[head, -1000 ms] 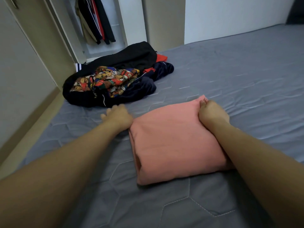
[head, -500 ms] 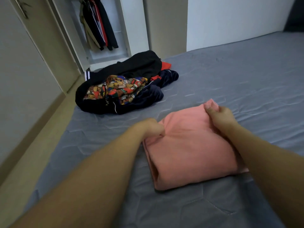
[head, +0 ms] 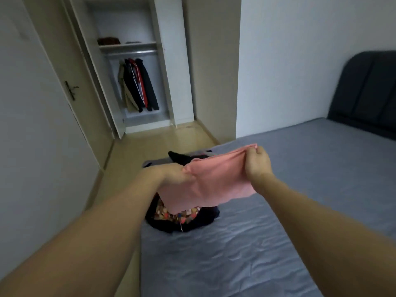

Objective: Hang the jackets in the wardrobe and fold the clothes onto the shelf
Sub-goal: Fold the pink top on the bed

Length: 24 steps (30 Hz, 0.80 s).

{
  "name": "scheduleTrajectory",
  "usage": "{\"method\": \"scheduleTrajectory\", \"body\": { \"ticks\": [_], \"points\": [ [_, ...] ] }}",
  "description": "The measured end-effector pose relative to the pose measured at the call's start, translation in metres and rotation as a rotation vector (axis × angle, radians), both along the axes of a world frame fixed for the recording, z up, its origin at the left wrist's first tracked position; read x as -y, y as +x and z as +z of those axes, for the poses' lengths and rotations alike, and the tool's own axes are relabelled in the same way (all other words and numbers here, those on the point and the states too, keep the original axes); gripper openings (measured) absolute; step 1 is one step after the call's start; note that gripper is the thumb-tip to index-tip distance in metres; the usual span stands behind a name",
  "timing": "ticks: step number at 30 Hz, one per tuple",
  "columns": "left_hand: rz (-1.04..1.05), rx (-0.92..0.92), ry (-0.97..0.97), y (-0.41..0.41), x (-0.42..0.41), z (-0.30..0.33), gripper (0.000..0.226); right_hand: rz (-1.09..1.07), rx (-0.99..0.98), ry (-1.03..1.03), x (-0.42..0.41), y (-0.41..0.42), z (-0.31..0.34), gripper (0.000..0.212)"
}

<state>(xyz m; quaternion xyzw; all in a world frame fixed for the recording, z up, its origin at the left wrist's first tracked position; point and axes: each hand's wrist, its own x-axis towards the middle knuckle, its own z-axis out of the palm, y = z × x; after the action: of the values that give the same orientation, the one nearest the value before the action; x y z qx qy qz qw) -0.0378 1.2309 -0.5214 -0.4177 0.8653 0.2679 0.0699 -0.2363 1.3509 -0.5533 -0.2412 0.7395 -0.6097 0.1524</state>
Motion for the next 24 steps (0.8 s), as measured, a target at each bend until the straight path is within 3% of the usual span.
{"method": "scheduleTrajectory", "body": {
  "ticks": [2,6,10,13,17,20,24],
  "points": [
    [-0.009,-0.06,-0.148,0.019,0.001,0.096,0.034,-0.049,-0.021,-0.036,-0.001,0.023,0.096,0.045],
    [0.093,0.018,-0.419,0.072,-0.015,0.286,0.014,-0.051,-0.127,-0.068,-0.009,0.087,0.292,0.036],
    [0.177,-0.008,-0.56,0.134,-0.028,0.401,0.014,-0.019,-0.188,-0.095,-0.013,0.153,0.401,0.035],
    [0.265,-0.13,-0.537,0.196,-0.018,0.444,0.016,-0.038,-0.197,-0.112,0.003,0.201,0.443,0.045],
    [0.274,-0.174,-0.503,0.283,0.016,0.48,0.029,-0.059,-0.235,-0.168,0.042,0.266,0.477,0.043],
    [0.206,-0.128,-0.705,0.341,0.038,0.497,0.052,-0.054,-0.24,-0.214,0.072,0.313,0.498,0.047],
    [0.135,-0.121,-1.029,0.394,0.066,0.512,0.054,-0.014,-0.291,-0.211,0.112,0.352,0.521,0.053]
  ]
}}
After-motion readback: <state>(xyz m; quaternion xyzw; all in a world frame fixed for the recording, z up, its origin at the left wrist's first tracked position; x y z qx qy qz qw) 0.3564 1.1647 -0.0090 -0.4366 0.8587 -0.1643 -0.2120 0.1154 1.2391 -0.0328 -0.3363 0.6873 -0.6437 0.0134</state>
